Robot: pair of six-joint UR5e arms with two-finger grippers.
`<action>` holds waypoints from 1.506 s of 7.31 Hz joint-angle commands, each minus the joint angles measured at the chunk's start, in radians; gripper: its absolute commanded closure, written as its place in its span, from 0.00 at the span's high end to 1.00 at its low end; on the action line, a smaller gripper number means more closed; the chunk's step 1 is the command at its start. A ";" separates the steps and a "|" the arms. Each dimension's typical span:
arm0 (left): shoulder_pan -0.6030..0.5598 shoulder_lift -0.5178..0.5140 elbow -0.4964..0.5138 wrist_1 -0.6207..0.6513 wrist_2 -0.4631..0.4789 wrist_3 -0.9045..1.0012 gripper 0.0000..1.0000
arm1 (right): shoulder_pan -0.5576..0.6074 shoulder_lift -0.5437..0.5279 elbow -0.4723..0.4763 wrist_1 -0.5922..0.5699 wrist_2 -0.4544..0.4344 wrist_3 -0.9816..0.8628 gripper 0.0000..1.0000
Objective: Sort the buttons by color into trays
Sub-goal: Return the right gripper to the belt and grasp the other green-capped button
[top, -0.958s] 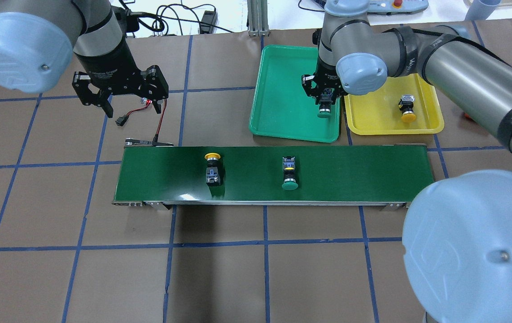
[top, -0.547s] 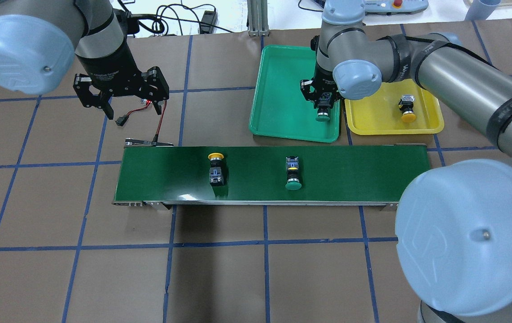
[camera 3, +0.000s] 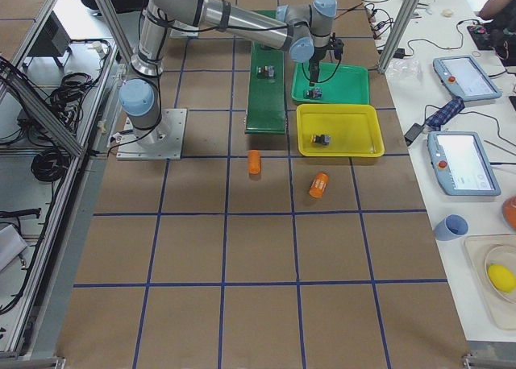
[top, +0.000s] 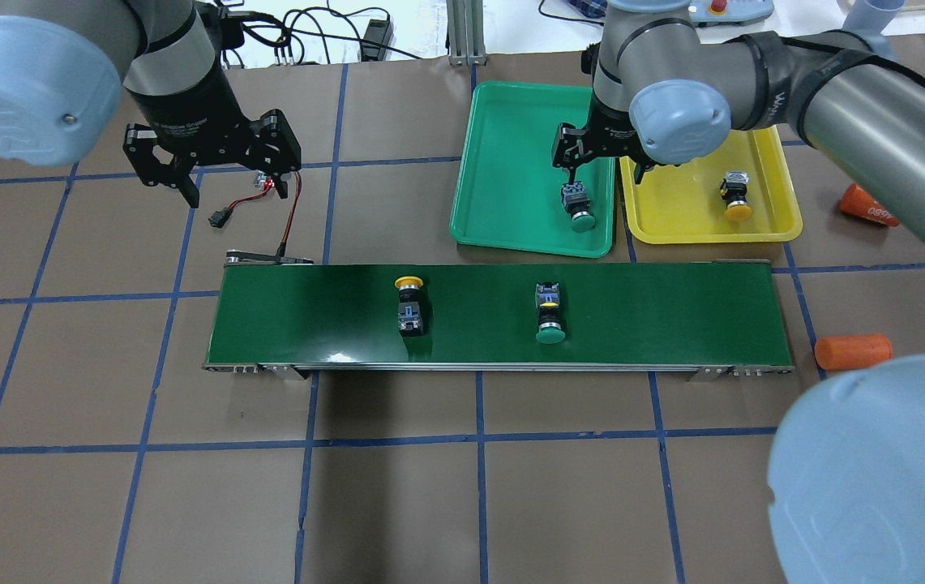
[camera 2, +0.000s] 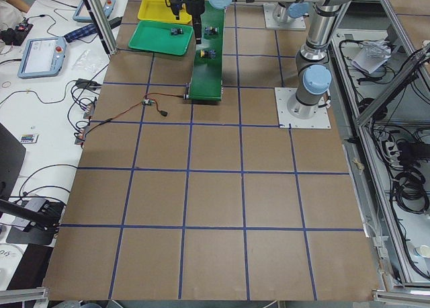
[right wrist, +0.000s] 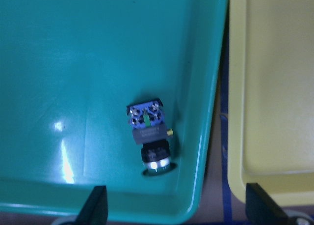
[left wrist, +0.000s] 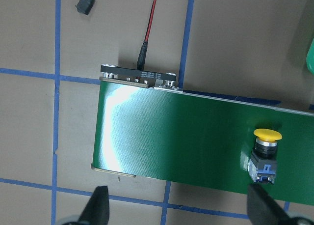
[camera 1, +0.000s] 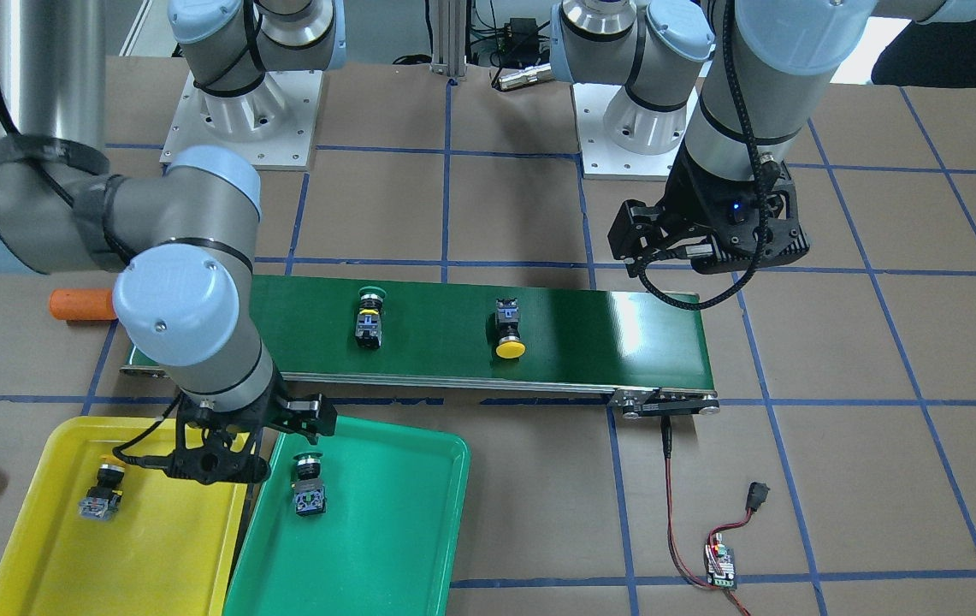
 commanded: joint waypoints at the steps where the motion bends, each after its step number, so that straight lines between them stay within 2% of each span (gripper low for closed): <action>1: 0.000 -0.001 0.003 -0.001 -0.003 0.000 1.00 | -0.012 -0.201 0.161 0.070 -0.006 -0.013 1.00; 2: 0.000 0.001 0.003 -0.001 -0.003 -0.002 1.00 | -0.008 -0.260 0.260 0.063 0.000 -0.003 1.00; 3: 0.002 0.001 0.005 0.001 -0.005 -0.002 1.00 | -0.007 -0.269 0.314 0.051 0.014 -0.006 1.00; 5: 0.000 0.001 0.006 0.001 -0.005 -0.002 1.00 | -0.003 -0.250 0.320 0.049 0.050 -0.015 1.00; 7: 0.000 -0.001 0.006 0.001 -0.006 -0.002 1.00 | 0.000 -0.213 0.326 -0.003 0.105 -0.015 1.00; 11: 0.003 0.002 0.011 0.001 -0.006 0.003 1.00 | 0.003 -0.164 0.330 -0.003 0.104 -0.013 1.00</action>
